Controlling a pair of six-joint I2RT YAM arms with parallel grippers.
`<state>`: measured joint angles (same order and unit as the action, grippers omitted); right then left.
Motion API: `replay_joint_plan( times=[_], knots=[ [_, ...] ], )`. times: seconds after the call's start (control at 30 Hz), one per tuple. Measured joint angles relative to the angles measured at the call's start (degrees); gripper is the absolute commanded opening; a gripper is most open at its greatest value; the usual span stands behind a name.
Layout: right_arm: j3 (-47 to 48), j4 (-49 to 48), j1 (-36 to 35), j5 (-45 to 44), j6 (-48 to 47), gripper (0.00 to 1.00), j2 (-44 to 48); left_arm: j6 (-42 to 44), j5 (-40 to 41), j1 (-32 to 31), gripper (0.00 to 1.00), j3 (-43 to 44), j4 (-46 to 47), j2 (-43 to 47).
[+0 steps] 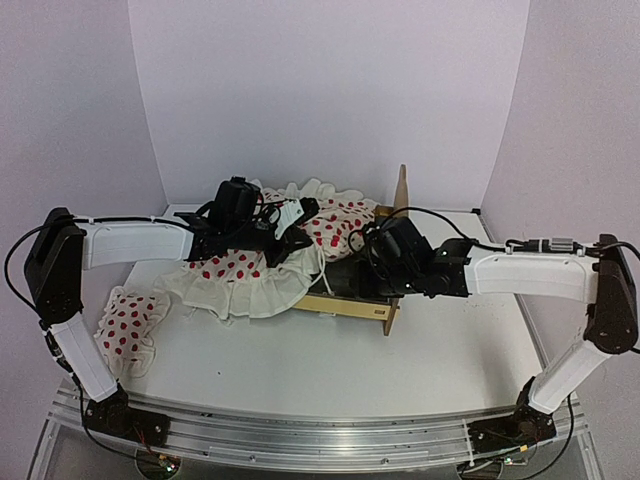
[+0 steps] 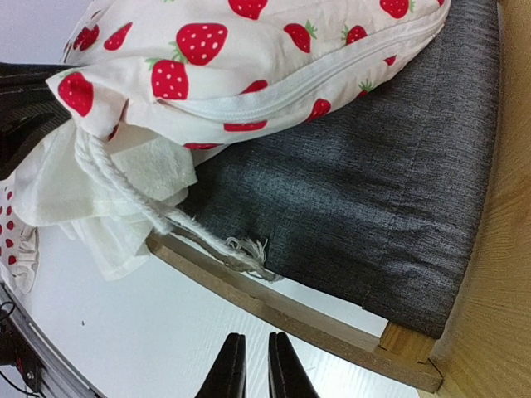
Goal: Set up the pet bed
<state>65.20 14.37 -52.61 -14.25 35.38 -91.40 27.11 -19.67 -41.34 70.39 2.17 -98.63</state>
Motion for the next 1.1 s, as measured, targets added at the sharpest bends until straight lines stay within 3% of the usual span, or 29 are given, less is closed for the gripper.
replay_joint_plan(
  times=[0.17,0.43,0.73,0.9,1.1],
  knots=[
    [2.44,-1.68,0.16,5.71,-1.43,0.15,-1.92,0.0,-0.1,-0.02,0.0,-0.04,0.4,0.0],
    [2.8,-13.58,-1.53,11.06,4.22,0.21,-9.36,0.13,-0.08,-0.02,0.0,-0.04,0.94,0.0],
    [2.42,-20.51,-1.87,5.82,9.24,0.21,-11.57,0.13,-0.08,-0.02,0.0,-0.04,0.96,0.0],
    [1.83,-21.55,-1.87,1.66,11.43,0.26,-11.65,0.14,-0.07,-0.02,0.0,-0.04,0.98,0.0],
    [1.52,-22.38,-1.87,-1.13,13.39,0.21,-12.77,0.13,-0.08,-0.02,0.0,-0.04,1.28,0.0]
  ],
)
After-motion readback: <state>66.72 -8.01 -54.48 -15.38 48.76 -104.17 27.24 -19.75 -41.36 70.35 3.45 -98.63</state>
